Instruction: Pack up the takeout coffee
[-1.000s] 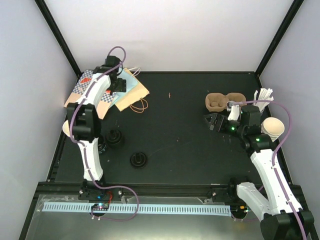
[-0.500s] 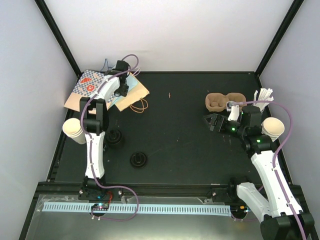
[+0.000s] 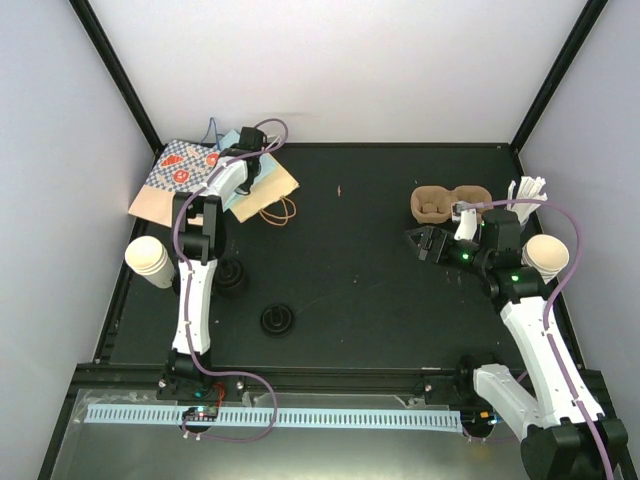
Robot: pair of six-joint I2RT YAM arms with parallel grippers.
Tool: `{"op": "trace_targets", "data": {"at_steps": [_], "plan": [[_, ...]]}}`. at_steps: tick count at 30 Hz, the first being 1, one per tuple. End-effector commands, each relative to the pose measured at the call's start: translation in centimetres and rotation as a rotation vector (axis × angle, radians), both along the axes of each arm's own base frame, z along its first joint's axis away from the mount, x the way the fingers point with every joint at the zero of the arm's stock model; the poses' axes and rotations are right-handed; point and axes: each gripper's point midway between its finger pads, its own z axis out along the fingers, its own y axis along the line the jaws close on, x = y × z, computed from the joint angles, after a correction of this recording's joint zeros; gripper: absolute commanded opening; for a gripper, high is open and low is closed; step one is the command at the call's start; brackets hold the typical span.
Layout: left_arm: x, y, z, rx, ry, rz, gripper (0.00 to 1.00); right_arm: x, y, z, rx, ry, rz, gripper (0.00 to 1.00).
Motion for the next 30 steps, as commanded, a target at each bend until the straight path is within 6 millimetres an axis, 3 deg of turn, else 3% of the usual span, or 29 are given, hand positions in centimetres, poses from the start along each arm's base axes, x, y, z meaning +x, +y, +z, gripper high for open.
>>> {"op": "trace_targets", "data": {"at_steps": [1,4,6,8,13,16,23,27,30], "plan": [[1.4,0.7,1.4,0.078,-0.056,0.022,0.58,0.4,0.4,1.7,0.007,-0.056,0.019,1.00],[1.2,0.0,1.9,0.032,-0.042,0.010,0.30,0.3,0.6,1.7,0.012,-0.055,0.032,1.00],[1.1,0.1,3.3,0.030,-0.055,0.019,0.12,0.3,0.7,1.8,0.014,-0.053,0.039,1.00],[0.9,0.2,5.4,0.045,-0.083,0.029,0.02,0.3,0.7,1.8,0.015,-0.053,0.042,1.00],[-0.5,0.8,12.5,0.151,-0.192,0.087,0.02,0.3,0.6,2.3,0.016,-0.062,0.036,1.00],[-1.7,0.1,16.5,0.192,-0.245,0.085,0.02,0.2,0.6,2.7,0.016,-0.072,0.036,1.00],[-6.3,-1.5,23.8,0.226,-0.337,0.085,0.01,-0.1,0.4,3.9,0.008,-0.096,0.025,1.00],[-9.6,-3.5,28.0,0.161,-0.408,0.068,0.02,-0.2,0.0,4.3,-0.016,-0.088,0.014,1.00],[-12.3,-7.1,30.5,-0.011,-0.455,-0.036,0.02,-0.4,-0.1,4.7,-0.020,-0.086,0.010,1.00]]}}
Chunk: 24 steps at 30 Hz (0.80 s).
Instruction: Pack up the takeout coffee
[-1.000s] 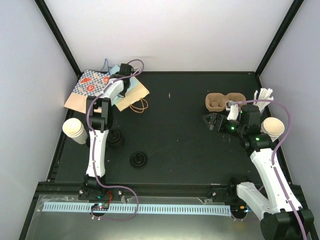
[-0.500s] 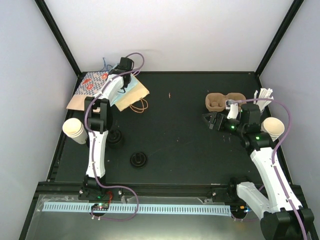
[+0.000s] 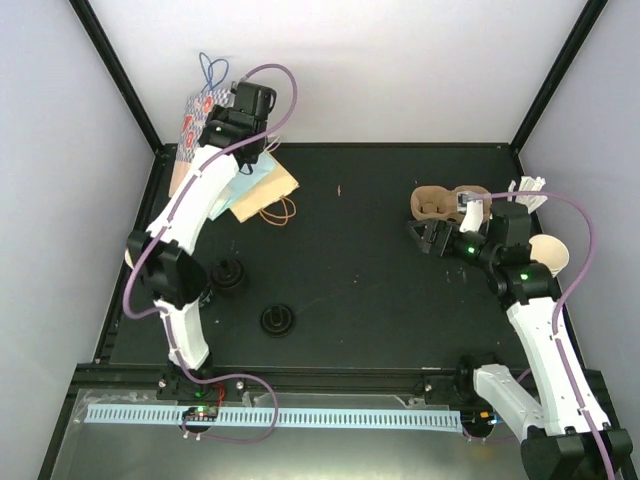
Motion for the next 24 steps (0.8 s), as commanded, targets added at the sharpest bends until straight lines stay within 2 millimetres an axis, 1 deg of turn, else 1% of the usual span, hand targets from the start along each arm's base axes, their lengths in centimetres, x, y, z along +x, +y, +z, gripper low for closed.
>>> {"op": "trace_targets", "data": {"at_steps": [1,3,5,10,11,12,13,15,16,19,22,24], "plan": [[-4.7,-4.7,3.1,-0.197,-0.023,-0.184,0.02,-0.4,-0.1,1.4,-0.017,-0.019,-0.002,1.00],[-6.8,-7.2,4.0,-0.339,-0.035,-0.304,0.01,-0.5,-0.1,1.7,-0.014,-0.016,-0.002,1.00],[-8.9,-9.8,3.9,-0.482,-0.026,-0.430,0.02,-0.5,-0.1,1.8,-0.017,-0.004,-0.003,1.00],[-14.5,-14.9,4.2,-0.870,-0.064,-0.725,0.02,-0.7,-0.3,1.8,-0.040,0.019,-0.001,1.00],[-16.1,-15.6,6.2,-0.947,-0.140,-0.818,0.01,-0.7,-0.4,1.8,-0.046,0.023,-0.001,1.00],[-17.3,-16.5,5.0,-1.021,-0.140,-0.876,0.02,-0.7,-0.4,1.7,-0.054,0.027,-0.003,1.00],[-18.4,-17.0,5.3,-1.086,-0.174,-0.933,0.03,-0.7,-0.5,1.5,-0.062,0.035,-0.004,1.00],[-20.1,-17.3,4.7,-1.238,-0.226,-0.960,0.05,-0.7,-0.6,1.0,-0.077,0.053,-0.003,1.00],[-20.6,-17.2,4.1,-1.286,-0.247,-0.962,0.05,-0.6,-0.7,0.7,-0.082,0.063,-0.004,1.00],[-21.5,-17.2,1.9,-1.358,-0.238,-0.956,0.05,-0.4,-0.7,0.0,-0.096,0.089,0.001,1.00],[-22.0,-17.6,-0.6,-1.391,-0.160,-0.935,0.02,-0.2,-0.5,-0.2,-0.106,0.099,0.008,1.00],[-22.4,-18.0,-2.1,-1.414,-0.104,-0.927,0.02,0.0,-0.4,-0.3,-0.118,0.099,0.006,1.00]]}}
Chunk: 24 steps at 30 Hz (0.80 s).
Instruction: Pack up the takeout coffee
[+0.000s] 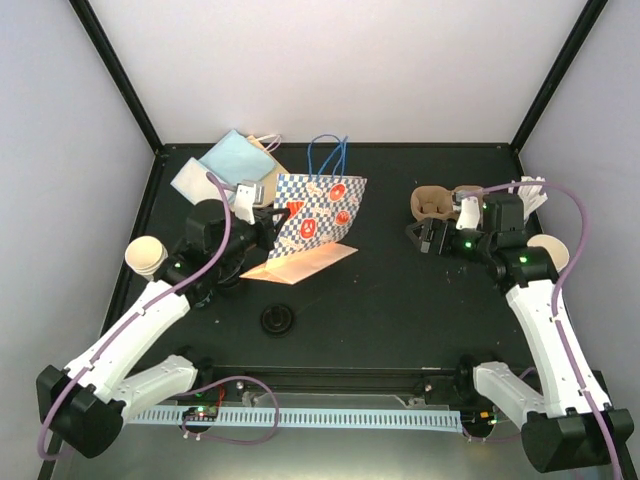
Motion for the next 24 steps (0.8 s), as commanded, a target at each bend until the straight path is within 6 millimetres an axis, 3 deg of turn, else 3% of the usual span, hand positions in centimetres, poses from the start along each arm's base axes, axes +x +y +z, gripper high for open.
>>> {"op": "trace_targets", "data": {"at_steps": [1,5,12,18,24], "plan": [[-1.3,-1.8,1.4,-0.144,-0.001,-0.114,0.02,0.3,0.2,0.6,-0.036,-0.019,0.008,1.00],[-2.0,-2.9,-0.2,-0.169,0.014,-0.193,0.02,0.9,1.4,-0.4,-0.034,0.003,0.024,1.00],[-2.3,-2.4,-1.7,-0.125,0.033,-0.178,0.02,1.1,4.8,-1.3,-0.111,-0.014,0.070,1.00],[-3.5,-2.0,0.2,-0.149,-0.066,-0.194,0.02,1.3,7.1,-0.8,-0.164,-0.061,0.107,1.00],[-4.8,-1.3,3.5,-0.193,-0.204,-0.203,0.02,2.6,7.7,1.7,-0.199,-0.148,0.092,1.00]]}}
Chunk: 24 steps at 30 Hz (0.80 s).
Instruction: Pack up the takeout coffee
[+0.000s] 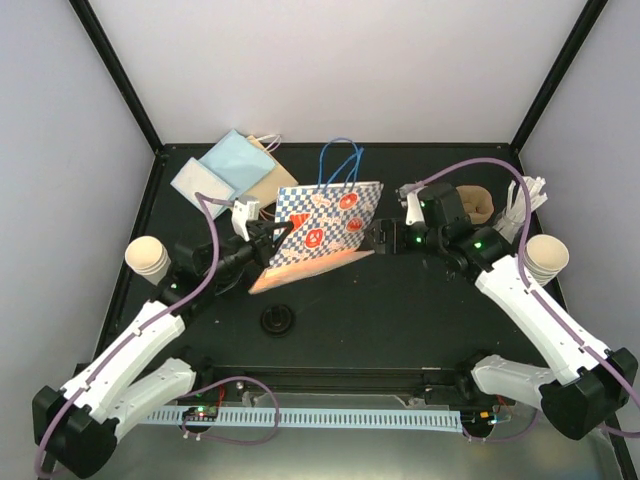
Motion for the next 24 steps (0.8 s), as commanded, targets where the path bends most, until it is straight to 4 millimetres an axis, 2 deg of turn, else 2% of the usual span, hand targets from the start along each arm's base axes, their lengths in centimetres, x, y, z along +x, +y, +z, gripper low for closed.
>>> {"op": "trace_targets", "data": {"at_steps": [1,5,8,10,13,18,21,24], "plan": [[-1.1,0.3,4.4,-0.062,-0.185,-0.022,0.02,2.1,-0.3,4.0,-0.006,-0.149,-0.057,1.00],[-1.2,0.6,4.7,-0.035,-0.217,-0.010,0.02,2.7,-0.8,7.2,0.019,-0.220,-0.100,1.00],[-1.3,0.7,5.0,-0.031,-0.227,-0.008,0.02,2.7,-0.8,8.6,0.053,-0.222,-0.119,1.00],[-1.5,0.8,5.3,-0.043,-0.231,-0.006,0.02,2.6,-1.1,8.6,0.065,-0.195,-0.153,1.00],[-1.9,0.9,6.0,-0.070,-0.251,-0.010,0.01,2.3,-2.8,7.6,0.062,-0.110,-0.280,1.00],[-2.2,1.1,6.9,-0.096,-0.296,-0.004,0.02,1.4,-4.5,7.3,0.059,-0.084,-0.362,0.99],[-2.5,0.9,7.3,-0.106,-0.348,-0.023,0.02,0.8,-4.5,7.1,0.095,-0.035,-0.383,0.97],[-2.6,0.5,7.8,-0.103,-0.397,-0.043,0.02,0.1,-3.1,6.9,0.158,0.012,-0.332,0.95]]}}
